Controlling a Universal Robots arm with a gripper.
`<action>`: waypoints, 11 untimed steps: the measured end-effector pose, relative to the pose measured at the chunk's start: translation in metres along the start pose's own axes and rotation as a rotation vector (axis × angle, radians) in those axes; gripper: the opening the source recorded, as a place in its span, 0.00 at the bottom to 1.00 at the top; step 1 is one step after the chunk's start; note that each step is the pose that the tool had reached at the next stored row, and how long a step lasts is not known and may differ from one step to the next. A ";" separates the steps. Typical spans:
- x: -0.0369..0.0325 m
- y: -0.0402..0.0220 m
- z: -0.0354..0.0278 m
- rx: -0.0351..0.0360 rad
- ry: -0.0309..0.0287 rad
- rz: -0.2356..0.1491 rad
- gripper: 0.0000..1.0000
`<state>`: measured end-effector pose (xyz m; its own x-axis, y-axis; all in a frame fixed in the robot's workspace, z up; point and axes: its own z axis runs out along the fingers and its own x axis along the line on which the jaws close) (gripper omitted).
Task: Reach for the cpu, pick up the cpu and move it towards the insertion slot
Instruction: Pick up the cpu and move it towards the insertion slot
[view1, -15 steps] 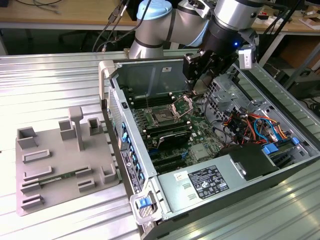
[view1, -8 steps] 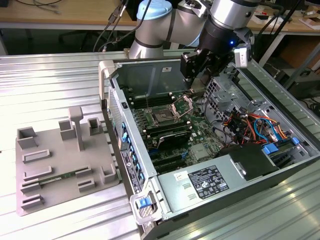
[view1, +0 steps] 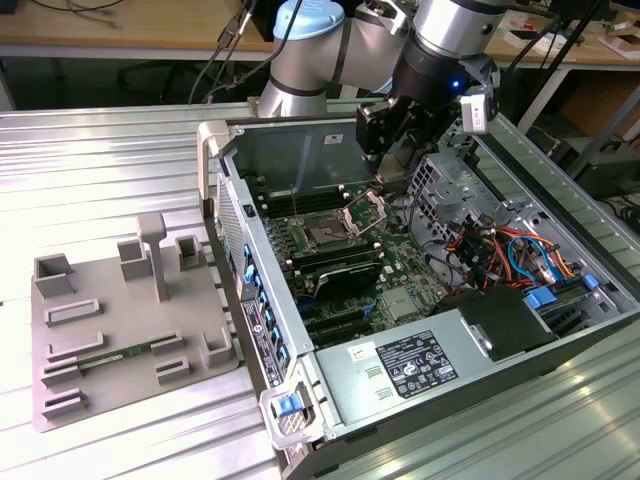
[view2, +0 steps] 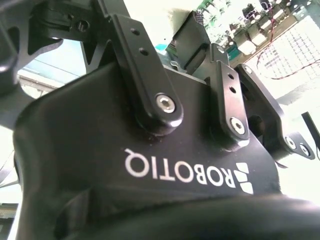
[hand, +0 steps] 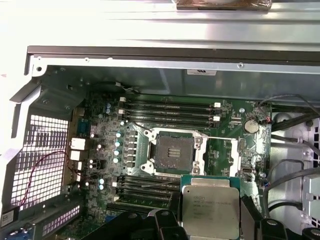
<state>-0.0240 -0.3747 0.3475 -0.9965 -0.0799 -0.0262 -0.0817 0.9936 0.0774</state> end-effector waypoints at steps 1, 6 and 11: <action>-0.0002 0.0020 0.0009 -0.0001 0.0000 0.000 0.55; -0.0006 0.0091 0.0051 0.0000 0.0000 0.000 0.55; -0.0009 0.0119 0.0089 -0.0001 0.0000 0.000 0.55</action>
<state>-0.0239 -0.3621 0.3395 -0.9964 -0.0801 -0.0262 -0.0819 0.9936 0.0776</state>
